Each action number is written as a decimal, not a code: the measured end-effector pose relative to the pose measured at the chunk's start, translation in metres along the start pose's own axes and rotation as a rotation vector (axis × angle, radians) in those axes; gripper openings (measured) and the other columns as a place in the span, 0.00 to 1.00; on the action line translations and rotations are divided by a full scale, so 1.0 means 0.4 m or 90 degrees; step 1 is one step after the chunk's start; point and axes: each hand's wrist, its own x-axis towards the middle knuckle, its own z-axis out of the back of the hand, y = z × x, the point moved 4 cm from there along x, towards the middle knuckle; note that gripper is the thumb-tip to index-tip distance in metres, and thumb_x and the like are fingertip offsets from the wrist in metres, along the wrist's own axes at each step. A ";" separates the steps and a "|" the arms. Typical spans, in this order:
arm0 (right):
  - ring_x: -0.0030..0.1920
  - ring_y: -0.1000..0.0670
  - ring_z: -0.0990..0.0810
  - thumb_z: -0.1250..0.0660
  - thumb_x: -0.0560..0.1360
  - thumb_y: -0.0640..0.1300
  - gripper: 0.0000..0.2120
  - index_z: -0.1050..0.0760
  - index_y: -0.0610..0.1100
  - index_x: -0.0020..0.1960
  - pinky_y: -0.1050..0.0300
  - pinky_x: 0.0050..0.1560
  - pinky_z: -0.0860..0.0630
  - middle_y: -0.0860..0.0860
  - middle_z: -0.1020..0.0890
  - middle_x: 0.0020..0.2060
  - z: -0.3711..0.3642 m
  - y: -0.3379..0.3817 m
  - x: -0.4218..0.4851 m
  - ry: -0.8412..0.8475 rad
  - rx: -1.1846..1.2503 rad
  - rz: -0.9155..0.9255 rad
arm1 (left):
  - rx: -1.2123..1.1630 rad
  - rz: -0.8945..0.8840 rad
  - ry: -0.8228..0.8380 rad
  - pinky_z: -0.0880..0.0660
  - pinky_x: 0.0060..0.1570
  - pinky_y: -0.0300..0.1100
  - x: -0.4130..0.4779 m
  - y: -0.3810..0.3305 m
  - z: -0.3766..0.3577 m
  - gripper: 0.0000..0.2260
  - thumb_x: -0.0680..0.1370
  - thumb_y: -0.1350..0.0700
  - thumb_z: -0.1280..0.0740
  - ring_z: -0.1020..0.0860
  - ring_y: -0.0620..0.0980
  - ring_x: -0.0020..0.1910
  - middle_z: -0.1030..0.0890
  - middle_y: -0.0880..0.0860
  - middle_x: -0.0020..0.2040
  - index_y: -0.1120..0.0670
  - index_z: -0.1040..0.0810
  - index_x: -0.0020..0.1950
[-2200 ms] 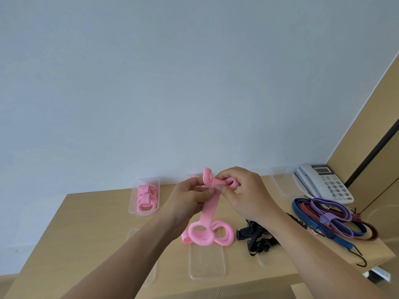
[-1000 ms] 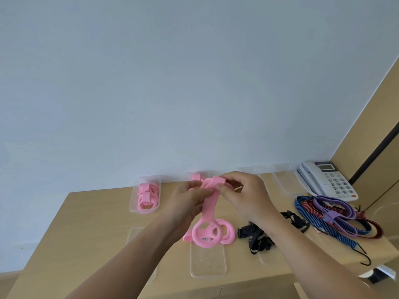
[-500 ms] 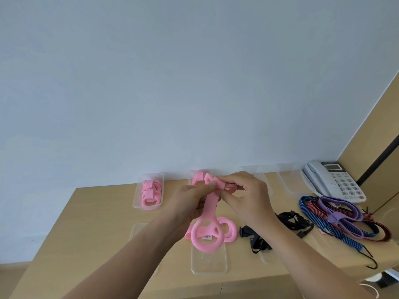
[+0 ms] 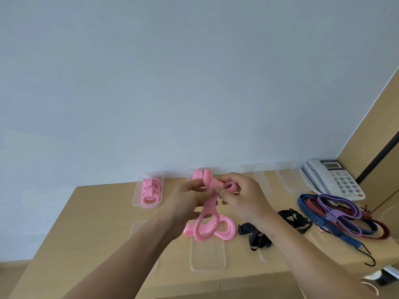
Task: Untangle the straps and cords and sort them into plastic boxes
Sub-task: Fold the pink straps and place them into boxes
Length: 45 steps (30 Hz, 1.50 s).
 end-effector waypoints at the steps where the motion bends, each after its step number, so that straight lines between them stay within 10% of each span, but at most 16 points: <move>1: 0.39 0.49 0.16 0.26 0.74 0.41 0.07 0.16 0.50 0.51 0.46 0.45 0.19 0.52 0.15 0.38 0.001 0.006 -0.003 -0.014 -0.032 0.024 | -0.009 0.003 0.008 0.16 0.52 0.56 -0.002 0.001 -0.001 0.09 0.81 0.59 0.30 0.15 0.54 0.51 0.13 0.58 0.55 0.51 0.15 0.60; 6: 0.37 0.60 0.18 0.25 0.72 0.37 0.18 0.20 0.62 0.46 0.70 0.38 0.25 0.63 0.16 0.38 0.013 0.029 -0.006 -0.077 -0.015 0.079 | 0.022 0.066 0.034 0.22 0.36 0.43 -0.015 0.012 -0.005 0.12 0.81 0.52 0.30 0.15 0.50 0.47 0.13 0.57 0.54 0.56 0.16 0.60; 18: 0.43 0.47 0.17 0.22 0.67 0.31 0.07 0.17 0.38 0.41 0.49 0.43 0.21 0.47 0.17 0.42 -0.016 0.049 -0.049 -0.156 -0.148 0.239 | -0.050 0.052 0.076 0.18 0.51 0.50 -0.023 0.017 -0.025 0.22 0.80 0.39 0.31 0.16 0.62 0.59 0.16 0.61 0.60 0.56 0.16 0.62; 32: 0.45 0.63 0.19 0.35 0.80 0.42 0.09 0.19 0.55 0.53 0.71 0.47 0.26 0.65 0.18 0.36 -0.035 0.027 -0.033 0.079 -0.126 -0.020 | -0.038 0.067 0.081 0.20 0.41 0.47 -0.006 0.032 0.010 0.11 0.80 0.61 0.33 0.14 0.57 0.49 0.14 0.60 0.52 0.60 0.18 0.61; 38: 0.49 0.61 0.19 0.31 0.76 0.39 0.10 0.18 0.49 0.55 0.66 0.50 0.23 0.58 0.15 0.46 -0.061 0.043 -0.046 -0.028 -0.168 0.041 | -0.160 0.119 0.149 0.22 0.57 0.69 -0.002 0.066 0.030 0.17 0.78 0.64 0.34 0.19 0.65 0.64 0.17 0.56 0.65 0.53 0.18 0.65; 45: 0.43 0.57 0.19 0.28 0.71 0.34 0.12 0.16 0.48 0.49 0.65 0.45 0.24 0.57 0.16 0.41 -0.139 0.054 -0.054 -0.084 -0.172 0.096 | -0.219 0.133 0.111 0.17 0.51 0.56 -0.012 0.103 0.087 0.10 0.78 0.59 0.27 0.15 0.65 0.54 0.15 0.59 0.59 0.55 0.16 0.58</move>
